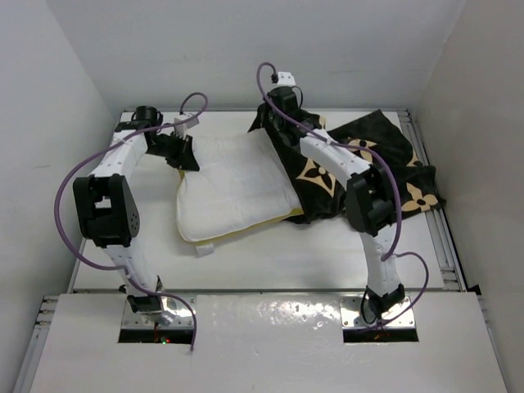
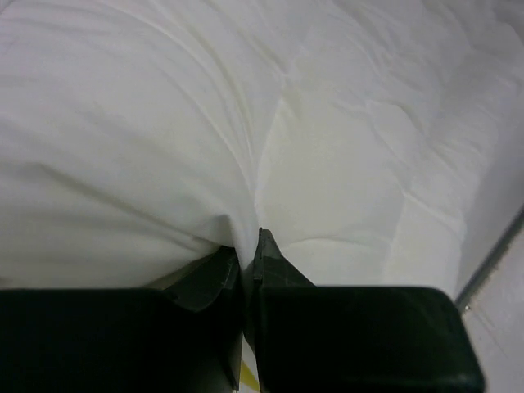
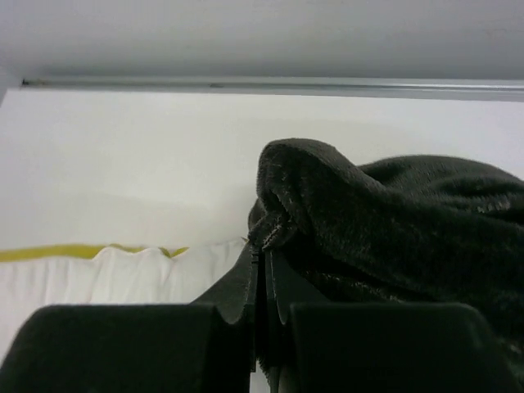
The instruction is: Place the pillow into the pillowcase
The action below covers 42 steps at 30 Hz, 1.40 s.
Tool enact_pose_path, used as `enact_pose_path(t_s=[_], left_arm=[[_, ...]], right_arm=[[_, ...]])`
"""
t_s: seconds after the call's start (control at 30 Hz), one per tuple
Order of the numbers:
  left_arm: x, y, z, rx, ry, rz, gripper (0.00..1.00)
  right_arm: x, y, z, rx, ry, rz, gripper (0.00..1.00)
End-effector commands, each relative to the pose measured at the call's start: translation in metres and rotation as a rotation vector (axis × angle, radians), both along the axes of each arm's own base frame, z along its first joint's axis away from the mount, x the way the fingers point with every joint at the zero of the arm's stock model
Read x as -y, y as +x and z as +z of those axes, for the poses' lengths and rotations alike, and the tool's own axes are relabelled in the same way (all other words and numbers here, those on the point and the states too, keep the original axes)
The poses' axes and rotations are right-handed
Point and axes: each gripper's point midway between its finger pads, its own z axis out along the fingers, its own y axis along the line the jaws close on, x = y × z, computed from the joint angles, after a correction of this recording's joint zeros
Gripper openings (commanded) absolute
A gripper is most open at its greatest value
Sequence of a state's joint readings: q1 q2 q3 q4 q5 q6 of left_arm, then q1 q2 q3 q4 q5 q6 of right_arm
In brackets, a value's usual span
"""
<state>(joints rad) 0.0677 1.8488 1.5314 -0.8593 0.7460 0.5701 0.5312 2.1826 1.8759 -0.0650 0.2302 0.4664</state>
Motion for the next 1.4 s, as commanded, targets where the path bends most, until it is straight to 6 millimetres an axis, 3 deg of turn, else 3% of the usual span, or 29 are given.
enact_pose_path(t_s=[0.0, 0.03, 0.1, 0.17, 0.2, 0.27, 0.33, 0.37, 0.4, 0.47, 0.53, 0.57, 0.63, 0.67, 0.7, 0.8, 0.83, 0.87, 0.9, 1.0, 1.07, 1.1, 1.17, 1.2, 1.23, 1.27, 1.3, 1.33, 1.37], left_arm=[[0.021, -0.003, 0.074, 0.204, -0.193, -0.147, 0.0], [0.021, -0.006, 0.081, 0.217, -0.223, -0.156, 0.0], [0.02, -0.004, 0.087, 0.244, -0.228, -0.159, 0.0], [0.033, -0.006, 0.084, 0.22, -0.265, -0.156, 0.0], [0.04, -0.003, 0.084, 0.245, -0.303, -0.172, 0.0], [0.059, -0.005, 0.083, 0.221, -0.366, -0.181, 0.0], [0.074, 0.005, 0.087, 0.267, -0.392, -0.183, 0.0], [0.074, 0.011, 0.086, 0.269, -0.394, -0.162, 0.0], [0.073, 0.025, 0.091, 0.323, -0.389, -0.139, 0.0], [0.064, 0.039, 0.093, 0.28, -0.418, -0.022, 0.0], [0.039, 0.058, 0.087, 0.256, -0.419, 0.143, 0.0], [0.025, 0.069, 0.084, 0.271, -0.402, 0.22, 0.0], [-0.003, 0.067, 0.063, 0.204, -0.403, 0.345, 0.0], [-0.012, 0.061, 0.05, 0.175, -0.39, 0.378, 0.0], [-0.024, 0.057, 0.041, 0.152, -0.365, 0.413, 0.0], [-0.037, 0.027, 0.003, 0.084, -0.168, 0.361, 0.11], [-0.043, 0.019, -0.006, 0.098, -0.105, 0.323, 0.25], [-0.046, 0.003, -0.018, 0.043, -0.076, 0.327, 0.29], [-0.05, -0.003, -0.022, 0.036, -0.059, 0.314, 0.33], [-0.059, -0.027, -0.035, -0.044, -0.054, 0.342, 0.46], [-0.067, -0.038, -0.033, -0.079, -0.074, 0.384, 0.61], [-0.069, -0.04, -0.03, -0.081, -0.085, 0.392, 0.7], [-0.076, -0.042, -0.015, -0.065, -0.125, 0.394, 0.95], [-0.079, -0.041, -0.007, -0.025, -0.115, 0.368, 1.0], [-0.083, -0.038, 0.01, 0.025, -0.115, 0.346, 1.0], [-0.085, -0.037, 0.019, 0.061, -0.099, 0.317, 1.0], [-0.088, -0.038, 0.031, 0.14, -0.037, 0.229, 1.0], [-0.088, -0.038, 0.035, 0.188, 0.019, 0.165, 0.99], [-0.094, -0.037, 0.038, 0.292, 0.122, 0.039, 0.95]], right_arm=[[0.006, -0.002, 0.062, 0.052, 0.193, -0.035, 0.0], [0.022, 0.001, 0.052, 0.012, 0.18, -0.063, 0.0], [0.02, -0.004, 0.038, -0.035, 0.167, -0.031, 0.0], [-0.006, -0.022, 0.018, -0.069, 0.182, 0.075, 0.0], [-0.024, -0.025, 0.028, -0.018, 0.218, 0.128, 0.0], [-0.075, -0.057, 0.022, -0.042, 0.277, 0.338, 0.0], [-0.123, -0.084, 0.033, -0.035, 0.417, 0.57, 0.0], [-0.145, -0.121, 0.051, -0.053, 0.506, 0.809, 0.0], [-0.156, -0.135, 0.08, -0.017, 0.624, 0.906, 0.0], [-0.159, -0.15, 0.083, -0.069, 0.698, 0.974, 0.0], [-0.145, -0.154, 0.087, -0.1, 0.709, 0.971, 0.0], [-0.134, -0.153, 0.059, -0.164, 0.682, 0.902, 0.0], [-0.088, -0.114, -0.007, -0.273, 0.508, 0.49, 0.05], [-0.062, -0.108, -0.023, -0.309, 0.429, 0.327, 0.21], [-0.038, -0.102, -0.046, -0.327, 0.316, 0.243, 0.56], [-0.025, -0.1, -0.06, -0.375, 0.135, 0.255, 0.96], [-0.031, -0.089, -0.036, -0.329, 0.12, 0.273, 0.99], [-0.025, -0.089, -0.045, -0.359, 0.067, 0.274, 0.99], [-0.024, -0.084, -0.036, -0.336, 0.057, 0.282, 0.99], [-0.009, -0.076, 0.003, -0.249, 0.032, 0.279, 0.99], [0.015, -0.076, 0.016, -0.228, 0.004, 0.247, 0.99], [0.027, -0.084, 0.048, -0.18, 0.025, 0.237, 0.99], [0.059, -0.104, 0.039, -0.207, 0.011, 0.173, 0.99], [0.074, -0.124, 0.072, -0.14, 0.029, 0.15, 0.99], [0.09, -0.142, 0.037, -0.175, -0.003, 0.109, 0.9], [0.098, -0.157, 0.03, -0.174, -0.008, 0.102, 0.66], [0.115, -0.187, 0.012, -0.193, -0.024, 0.084, 0.32], [0.122, -0.2, 0.005, -0.199, -0.034, 0.053, 0.0], [0.141, -0.222, -0.014, -0.225, -0.063, 0.01, 0.0]])
